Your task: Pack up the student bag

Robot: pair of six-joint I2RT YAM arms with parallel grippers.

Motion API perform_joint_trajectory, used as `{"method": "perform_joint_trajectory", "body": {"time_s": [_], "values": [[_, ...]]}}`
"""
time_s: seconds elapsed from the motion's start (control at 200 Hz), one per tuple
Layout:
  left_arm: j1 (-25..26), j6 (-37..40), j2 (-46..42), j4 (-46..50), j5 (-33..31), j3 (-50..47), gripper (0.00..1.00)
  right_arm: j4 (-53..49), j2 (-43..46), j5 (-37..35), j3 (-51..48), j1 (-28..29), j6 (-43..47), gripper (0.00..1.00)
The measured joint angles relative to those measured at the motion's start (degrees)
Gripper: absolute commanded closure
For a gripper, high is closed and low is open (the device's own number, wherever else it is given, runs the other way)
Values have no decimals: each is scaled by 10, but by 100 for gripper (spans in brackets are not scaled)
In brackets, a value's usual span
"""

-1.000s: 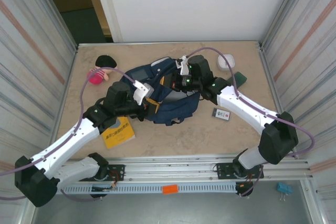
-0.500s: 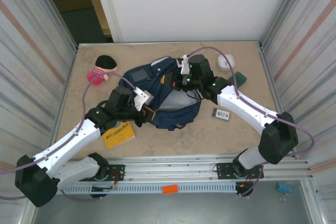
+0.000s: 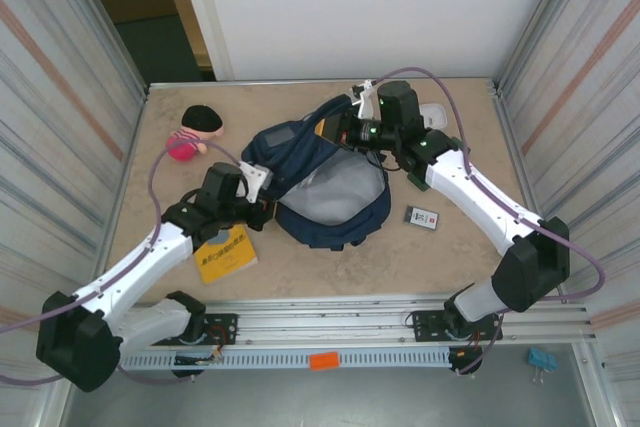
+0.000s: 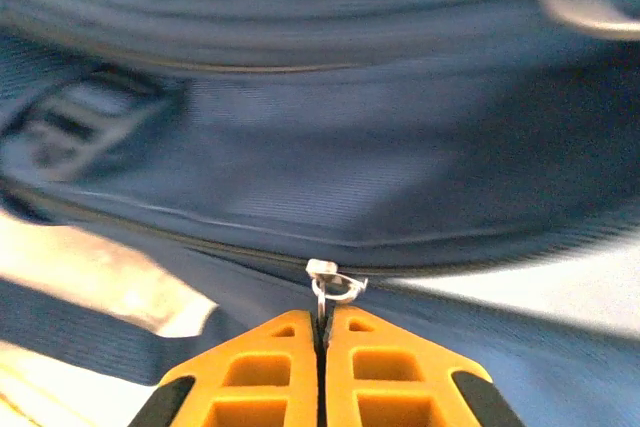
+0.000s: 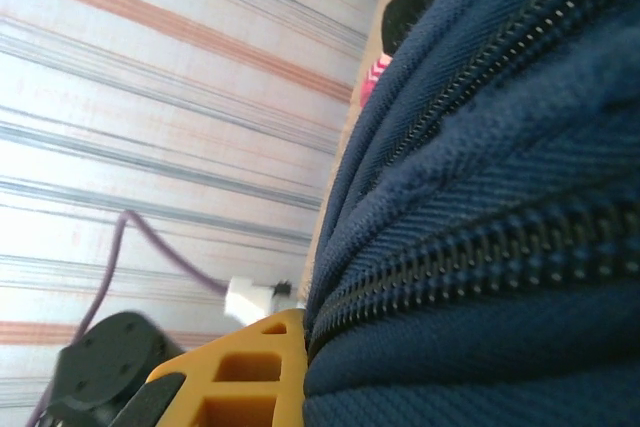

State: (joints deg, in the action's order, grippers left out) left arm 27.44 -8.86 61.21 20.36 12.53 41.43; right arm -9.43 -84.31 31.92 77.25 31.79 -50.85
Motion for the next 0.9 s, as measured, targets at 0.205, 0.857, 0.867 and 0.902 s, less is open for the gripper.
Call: {"method": "perform_joint_trajectory", "body": {"time_s": [0.205,0.857,0.867,0.902], "values": [[-85,-30,87,-74,-32,0,99,-6,1,27,21,0,3,100],[-118,-133,8,-113,-27,35,35,83,25,-137,-85,18,5,100],[-117,-136,2,-113,-27,32,35,88,24,-140,-88,18,5,100],[-118,-144,-15,-113,-27,22,35,104,20,-145,-94,17,4,100]]}}
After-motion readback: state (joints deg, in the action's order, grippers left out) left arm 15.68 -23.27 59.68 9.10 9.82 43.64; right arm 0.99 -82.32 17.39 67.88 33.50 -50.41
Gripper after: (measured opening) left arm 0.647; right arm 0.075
